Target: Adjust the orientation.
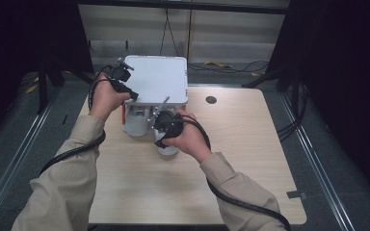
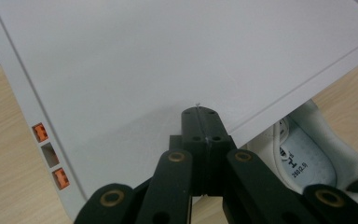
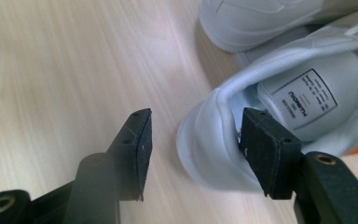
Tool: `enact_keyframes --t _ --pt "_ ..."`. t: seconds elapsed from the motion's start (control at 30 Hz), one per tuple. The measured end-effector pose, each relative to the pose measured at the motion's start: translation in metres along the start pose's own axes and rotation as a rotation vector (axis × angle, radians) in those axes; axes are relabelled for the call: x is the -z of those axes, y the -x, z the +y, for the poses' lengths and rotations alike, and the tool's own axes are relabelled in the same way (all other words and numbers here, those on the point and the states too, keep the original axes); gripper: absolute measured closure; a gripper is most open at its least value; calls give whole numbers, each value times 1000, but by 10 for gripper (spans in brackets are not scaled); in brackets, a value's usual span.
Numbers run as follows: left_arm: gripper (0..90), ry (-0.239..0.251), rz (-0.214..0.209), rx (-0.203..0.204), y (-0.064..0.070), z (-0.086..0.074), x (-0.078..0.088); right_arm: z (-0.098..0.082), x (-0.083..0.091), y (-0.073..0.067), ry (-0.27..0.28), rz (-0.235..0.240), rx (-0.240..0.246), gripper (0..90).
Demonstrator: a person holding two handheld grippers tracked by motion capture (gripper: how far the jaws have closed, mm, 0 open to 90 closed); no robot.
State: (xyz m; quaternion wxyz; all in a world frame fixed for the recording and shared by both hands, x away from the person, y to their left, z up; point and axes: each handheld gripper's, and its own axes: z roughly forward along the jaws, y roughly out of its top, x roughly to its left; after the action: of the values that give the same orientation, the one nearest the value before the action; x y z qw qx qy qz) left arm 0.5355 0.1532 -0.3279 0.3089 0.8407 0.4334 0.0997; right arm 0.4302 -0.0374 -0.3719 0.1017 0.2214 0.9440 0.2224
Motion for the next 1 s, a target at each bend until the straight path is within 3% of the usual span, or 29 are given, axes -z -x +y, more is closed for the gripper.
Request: enact_keyframes --t 0.07,0.3,0.47,0.7,0.83,1.0 --pt "900 -2 7 0 1 0 0 -3 5 -1 28 -5 -2 447" --pt "900 -7 13 -5 2 1 0 -22 9 -8 -17 38 10 500" --pt "900 -5 13 -7 2 1 0 -38 -4 -4 -61 52 -32 662" --pt "900 -5 7 -8 1 1 0 -45 -21 5 -49 6 -57 900" --pt "900 -5 11 -9 2 1 0 -42 -23 6 -45 16 -38 900" --pt "900 -4 13 -12 2 1 -1 -35 -26 12 -32 -25 -6 900"
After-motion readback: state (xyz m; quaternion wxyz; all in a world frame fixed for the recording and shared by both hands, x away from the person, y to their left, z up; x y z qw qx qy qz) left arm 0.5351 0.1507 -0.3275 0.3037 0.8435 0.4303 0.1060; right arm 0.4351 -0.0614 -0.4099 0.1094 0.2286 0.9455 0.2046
